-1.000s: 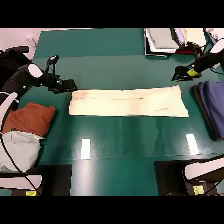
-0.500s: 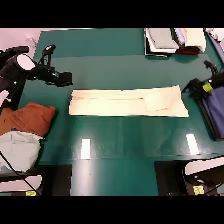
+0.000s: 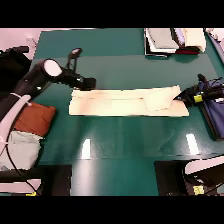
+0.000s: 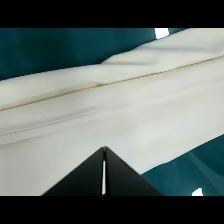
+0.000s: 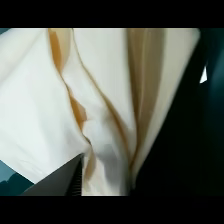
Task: Fold the shirts.
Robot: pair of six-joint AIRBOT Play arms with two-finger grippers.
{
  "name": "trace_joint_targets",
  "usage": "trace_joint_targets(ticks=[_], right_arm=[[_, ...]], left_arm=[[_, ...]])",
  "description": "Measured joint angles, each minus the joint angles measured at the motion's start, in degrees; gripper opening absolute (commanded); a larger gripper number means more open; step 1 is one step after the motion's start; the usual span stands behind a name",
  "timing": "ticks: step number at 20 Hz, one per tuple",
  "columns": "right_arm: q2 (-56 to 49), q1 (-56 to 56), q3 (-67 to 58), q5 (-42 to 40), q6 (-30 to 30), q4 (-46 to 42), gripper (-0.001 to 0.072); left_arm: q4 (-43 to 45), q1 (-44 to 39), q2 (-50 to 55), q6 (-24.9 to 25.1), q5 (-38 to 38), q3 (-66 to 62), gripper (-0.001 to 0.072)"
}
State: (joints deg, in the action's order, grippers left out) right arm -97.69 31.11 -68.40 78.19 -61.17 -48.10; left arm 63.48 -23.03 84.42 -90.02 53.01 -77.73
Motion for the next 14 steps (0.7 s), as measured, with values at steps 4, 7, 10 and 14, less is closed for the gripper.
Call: trace_joint_targets(ticks=[4, 7, 10, 14], right_arm=[[-0.04, -3.43, -2.51, -0.98, 1.31, 3.67, 0.0013], [3.52, -4.87, -6.93, 1.14, 1.33, 5.86, 0.0012], [8.39, -7.32, -12.33, 3.45, -1.53, 7.06, 0.0012], [13.46, -13.84, -19.43, 5.35, -5.62, 7.63, 0.0012]], left_arm=[[-0.59, -5.35, 5.73, -1.05, -2.84, -3.52, 0.0022], [-1.01, -8.48, 11.67, -1.27, -3.74, -8.90, 0.0022], [-1.51, -10.49, 17.86, -1.42, -4.28, -14.69, 0.0022], [-4.90, -11.80, 24.57, -0.92, -5.16, -20.52, 0.0021]])
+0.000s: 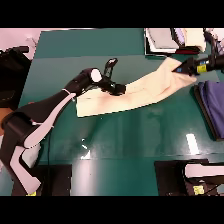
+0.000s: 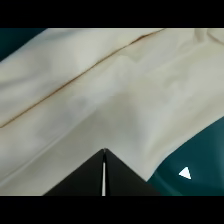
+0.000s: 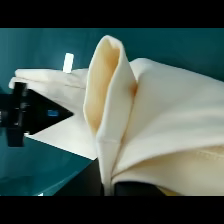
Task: Fold the shirts.
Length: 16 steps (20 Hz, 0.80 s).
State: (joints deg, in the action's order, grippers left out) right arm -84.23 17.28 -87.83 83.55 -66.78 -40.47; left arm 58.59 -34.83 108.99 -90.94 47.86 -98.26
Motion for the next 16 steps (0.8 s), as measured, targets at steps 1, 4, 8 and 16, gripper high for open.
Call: trace_joint_targets(ticks=[1, 4, 8, 16], right_arm=[[0.50, -1.90, -1.53, 0.00, -0.85, 0.02, 0.0012], [1.03, -8.13, -5.86, -0.31, -3.65, 0.22, 0.0012], [-0.17, -15.04, -10.69, -1.14, -6.49, 0.20, 0.0012], [-6.12, -28.15, -17.55, -2.97, -8.98, 0.24, 0.0014]], left_arm=[[-0.98, -0.31, 1.38, 0.48, -0.26, -1.29, 0.0021], [-2.73, -1.18, 4.46, 1.31, -0.76, -4.35, 0.0021], [-3.39, -1.57, 6.19, 1.70, -1.84, -6.25, 0.0021], [11.52, 11.43, -4.96, -0.79, 8.92, -8.13, 0.0022]])
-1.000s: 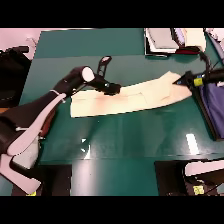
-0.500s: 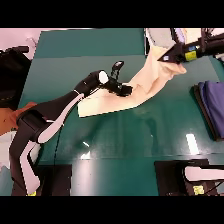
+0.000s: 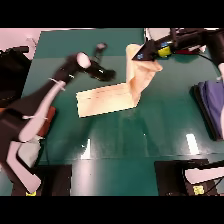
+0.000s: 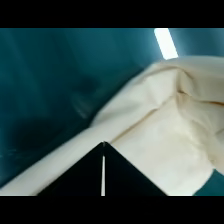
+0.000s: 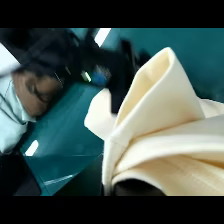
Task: Fold the shirts.
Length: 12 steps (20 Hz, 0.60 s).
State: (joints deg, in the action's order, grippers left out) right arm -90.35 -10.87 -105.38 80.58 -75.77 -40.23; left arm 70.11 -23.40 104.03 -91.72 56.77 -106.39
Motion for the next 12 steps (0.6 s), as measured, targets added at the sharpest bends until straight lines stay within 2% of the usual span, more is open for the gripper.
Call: trace_joint_targets(ticks=[1, 2, 3, 7, 12], right_arm=[[-1.68, -2.97, -1.11, -0.70, 0.02, 0.02, 0.0111], [-3.85, -6.56, -2.60, -2.08, 0.33, 0.20, 0.0365], [-6.05, -9.97, -4.26, -4.26, 0.76, 0.35, 0.0415], [-13.11, -19.61, -10.10, -12.02, 1.46, -0.96, 0.0415], [-8.70, -13.70, -0.48, -11.76, 1.66, -6.60, 0.0416]], left_arm=[[2.43, 2.51, -2.69, -0.13, 1.70, -0.04, 0.0023], [4.50, 5.01, -5.40, -0.11, 3.56, -0.07, 0.0023], [6.14, 7.61, -8.24, 0.15, 5.01, -0.09, 0.0023], [9.92, 14.05, -17.22, 1.64, 8.66, -0.11, 0.0022], [9.14, 16.09, -21.81, 3.10, 9.86, -0.11, 0.0022]])
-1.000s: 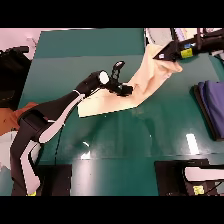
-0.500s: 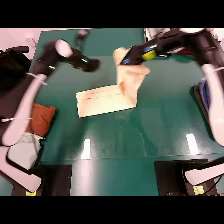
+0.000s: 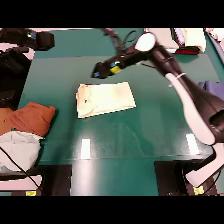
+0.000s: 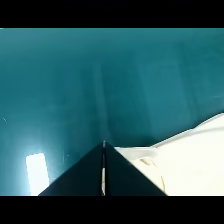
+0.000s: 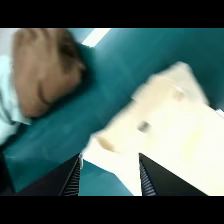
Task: Fold the shirts.
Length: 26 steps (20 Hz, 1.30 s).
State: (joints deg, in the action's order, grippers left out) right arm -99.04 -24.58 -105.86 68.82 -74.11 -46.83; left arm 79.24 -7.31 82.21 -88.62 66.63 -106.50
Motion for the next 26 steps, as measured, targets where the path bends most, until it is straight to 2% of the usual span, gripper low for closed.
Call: trace_joint_targets(ticks=[1, 2, 7, 11, 12, 14, 15, 16, 17, 21, 26], right_arm=[[1.42, 2.58, 3.34, 1.01, -0.02, -1.18, 0.0482], [2.97, 5.66, 7.08, 1.40, -0.04, -1.79, 0.0623], [4.07, 18.12, 21.68, 2.56, -0.11, -2.45, 0.0632], [-1.60, 20.65, 25.97, 1.77, -0.13, 3.61, 0.0622], [-3.45, 20.31, 25.77, 1.36, -0.09, 5.55, 0.0606], [-7.19, 18.27, 23.91, 0.70, 0.26, 9.62, 0.0474], [-9.09, 16.96, 22.34, 0.22, 0.50, 11.28, 0.0336], [-10.82, 15.61, 20.61, -0.66, 0.81, 12.39, 0.0134], [-12.55, 14.03, 18.60, -1.62, 1.38, 13.09, 0.0014], [-14.91, 9.99, 10.86, -3.37, 3.65, 14.73, 0.0013], [-6.62, 17.57, 6.27, -3.98, 1.92, 5.81, 0.0013]], left_arm=[[-0.63, 0.15, -0.26, 0.15, 0.07, 0.00, 0.0022], [-1.40, 0.20, -0.50, 0.24, 0.09, 0.00, 0.0022], [-3.30, 0.46, -0.98, 0.55, 0.28, 0.00, 0.0022], [-4.55, 0.46, -1.07, 0.59, 0.42, 0.02, 0.0022], [-4.66, 0.46, -1.07, 0.61, 0.46, 0.02, 0.0022], [-4.92, 0.46, -1.05, 0.59, 0.46, 0.02, 0.0022], [-5.18, 0.46, -1.07, 0.59, 0.48, 0.02, 0.0022], [-5.42, 0.46, -1.07, 0.59, 0.46, 0.00, 0.0022], [-5.79, 0.42, -1.07, 0.59, 0.48, 0.02, 0.0022], [-6.45, -2.64, -1.07, 1.36, -0.37, 0.04, 0.0022], [-4.83, -10.62, -1.07, 2.60, -1.84, 0.22, 0.0022]])
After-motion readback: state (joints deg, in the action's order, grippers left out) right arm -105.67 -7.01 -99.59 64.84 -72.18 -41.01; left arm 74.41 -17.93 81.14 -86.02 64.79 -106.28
